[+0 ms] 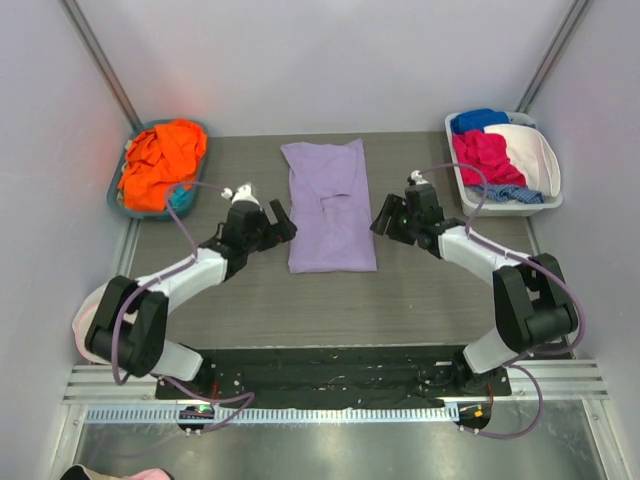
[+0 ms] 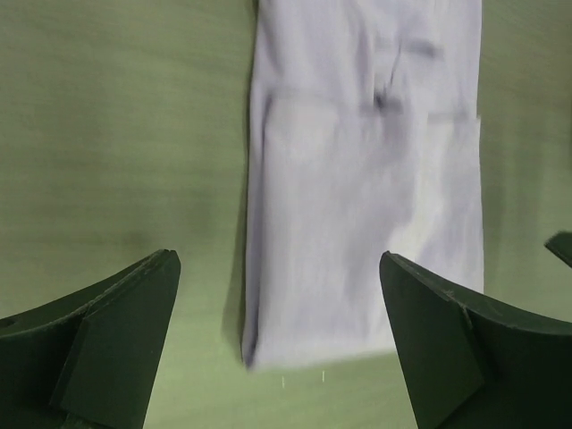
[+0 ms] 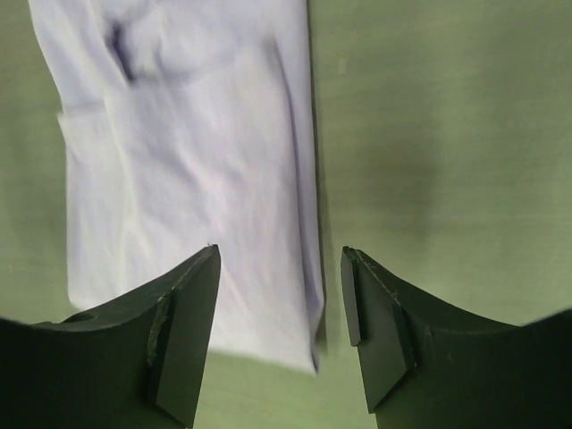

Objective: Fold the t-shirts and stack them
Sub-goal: Fold the tshirt

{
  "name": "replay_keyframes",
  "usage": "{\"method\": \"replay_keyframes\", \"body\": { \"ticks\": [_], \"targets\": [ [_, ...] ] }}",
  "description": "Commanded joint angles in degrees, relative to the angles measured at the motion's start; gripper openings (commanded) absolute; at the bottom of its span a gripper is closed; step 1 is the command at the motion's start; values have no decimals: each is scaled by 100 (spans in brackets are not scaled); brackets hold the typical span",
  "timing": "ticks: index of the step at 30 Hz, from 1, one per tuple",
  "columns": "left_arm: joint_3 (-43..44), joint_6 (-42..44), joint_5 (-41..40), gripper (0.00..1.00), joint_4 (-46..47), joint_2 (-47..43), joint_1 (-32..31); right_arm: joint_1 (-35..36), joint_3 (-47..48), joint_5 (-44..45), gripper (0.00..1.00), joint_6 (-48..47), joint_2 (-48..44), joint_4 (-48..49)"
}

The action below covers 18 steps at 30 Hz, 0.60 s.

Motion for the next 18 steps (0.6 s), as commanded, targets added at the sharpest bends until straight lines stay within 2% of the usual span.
{"method": "replay_keyframes", "body": {
  "ticks": [1,7,13,18],
  "targets": [
    [-1016,-347,13,100,429,-778,-426,145,-934,-617,63,100,-478,394],
    [-1975,-664,-75,100,851,-1122,-804,206,-1771,-828,64,73,-891,833],
    [-2046,-620,-120,99,965,-1070,-840,198,-1957,-960,62,64,-742,1044],
    [-1967,-629,-23,89,1062,-886,-848,206,-1957,-1048,60,143,-654,1088]
  ]
}}
